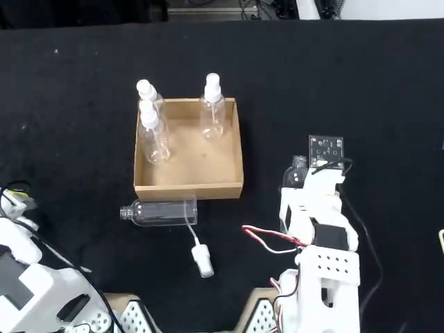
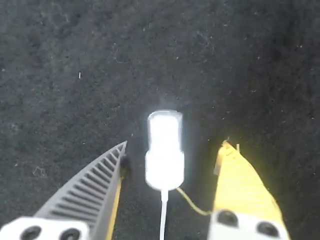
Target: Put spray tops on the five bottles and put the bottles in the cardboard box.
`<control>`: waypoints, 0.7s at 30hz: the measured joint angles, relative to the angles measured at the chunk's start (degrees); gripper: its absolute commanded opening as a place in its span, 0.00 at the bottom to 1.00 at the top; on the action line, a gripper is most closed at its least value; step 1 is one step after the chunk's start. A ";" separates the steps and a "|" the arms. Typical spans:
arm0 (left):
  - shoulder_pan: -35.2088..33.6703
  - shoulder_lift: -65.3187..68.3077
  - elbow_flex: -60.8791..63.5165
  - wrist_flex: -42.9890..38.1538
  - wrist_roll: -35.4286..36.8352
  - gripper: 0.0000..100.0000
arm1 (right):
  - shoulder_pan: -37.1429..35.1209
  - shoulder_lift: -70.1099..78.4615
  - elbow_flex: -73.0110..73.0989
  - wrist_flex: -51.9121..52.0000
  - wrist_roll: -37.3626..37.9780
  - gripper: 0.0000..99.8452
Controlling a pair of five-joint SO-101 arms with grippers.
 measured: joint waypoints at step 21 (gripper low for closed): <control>3.43 -0.53 10.46 -10.20 -0.26 0.19 | 0.00 0.00 0.00 0.00 0.00 0.01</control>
